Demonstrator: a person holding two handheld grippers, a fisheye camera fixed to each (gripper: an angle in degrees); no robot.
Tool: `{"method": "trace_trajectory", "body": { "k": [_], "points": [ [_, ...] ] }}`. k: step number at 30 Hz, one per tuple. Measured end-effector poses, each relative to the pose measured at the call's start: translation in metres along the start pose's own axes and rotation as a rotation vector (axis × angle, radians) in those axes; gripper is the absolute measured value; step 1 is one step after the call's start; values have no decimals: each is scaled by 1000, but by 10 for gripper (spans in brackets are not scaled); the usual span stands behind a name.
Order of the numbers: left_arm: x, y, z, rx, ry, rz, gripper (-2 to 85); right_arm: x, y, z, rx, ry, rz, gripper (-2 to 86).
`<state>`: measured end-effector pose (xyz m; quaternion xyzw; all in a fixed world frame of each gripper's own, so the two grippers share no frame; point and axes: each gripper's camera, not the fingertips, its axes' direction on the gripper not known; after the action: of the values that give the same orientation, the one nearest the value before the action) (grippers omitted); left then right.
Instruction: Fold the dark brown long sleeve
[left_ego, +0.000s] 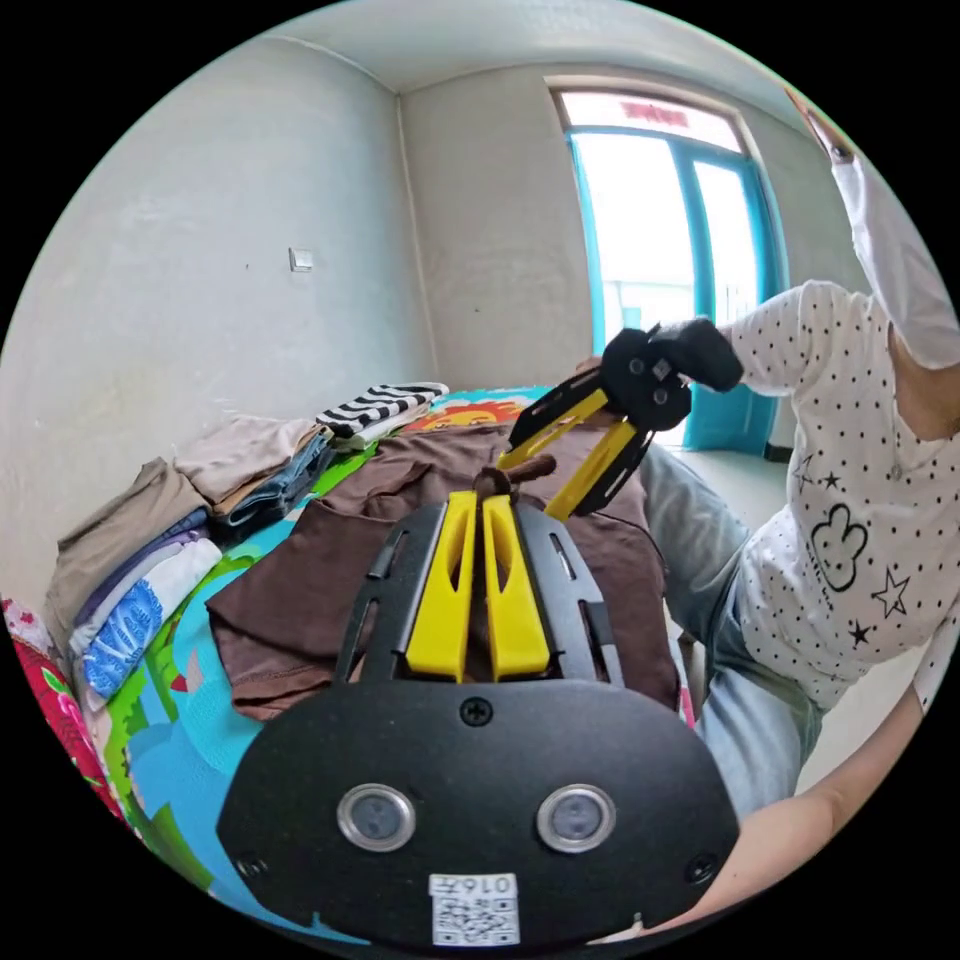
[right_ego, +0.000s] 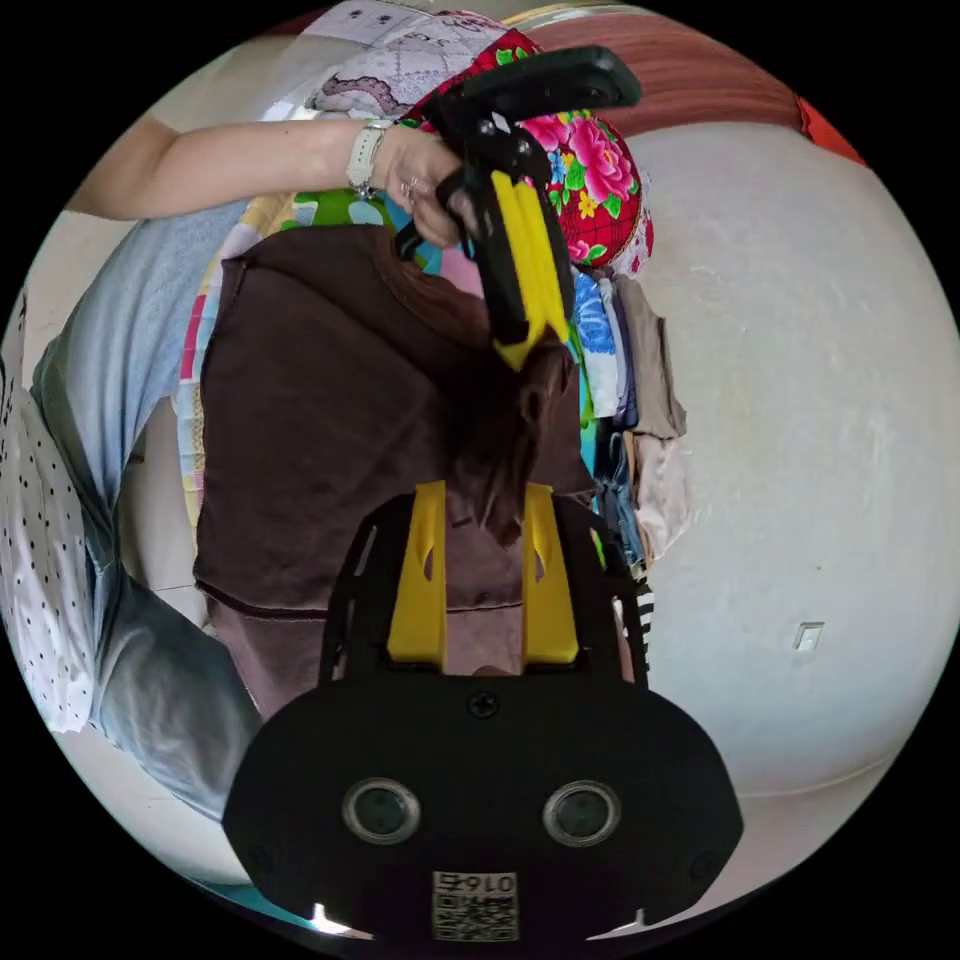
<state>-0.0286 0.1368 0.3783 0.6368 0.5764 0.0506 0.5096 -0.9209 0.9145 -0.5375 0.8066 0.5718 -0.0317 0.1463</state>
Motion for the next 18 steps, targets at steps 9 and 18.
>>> {"method": "trace_trajectory", "body": {
  "k": [9, 18],
  "points": [
    [-16, -2, -5, -2, -21, -33, -10, 61, 44, 35, -49, 78, 96, 38],
    [-21, 4, -12, -130, 237, 229, -9, 103, 101, -8, 3, -5, -88, 34]
  ]
}}
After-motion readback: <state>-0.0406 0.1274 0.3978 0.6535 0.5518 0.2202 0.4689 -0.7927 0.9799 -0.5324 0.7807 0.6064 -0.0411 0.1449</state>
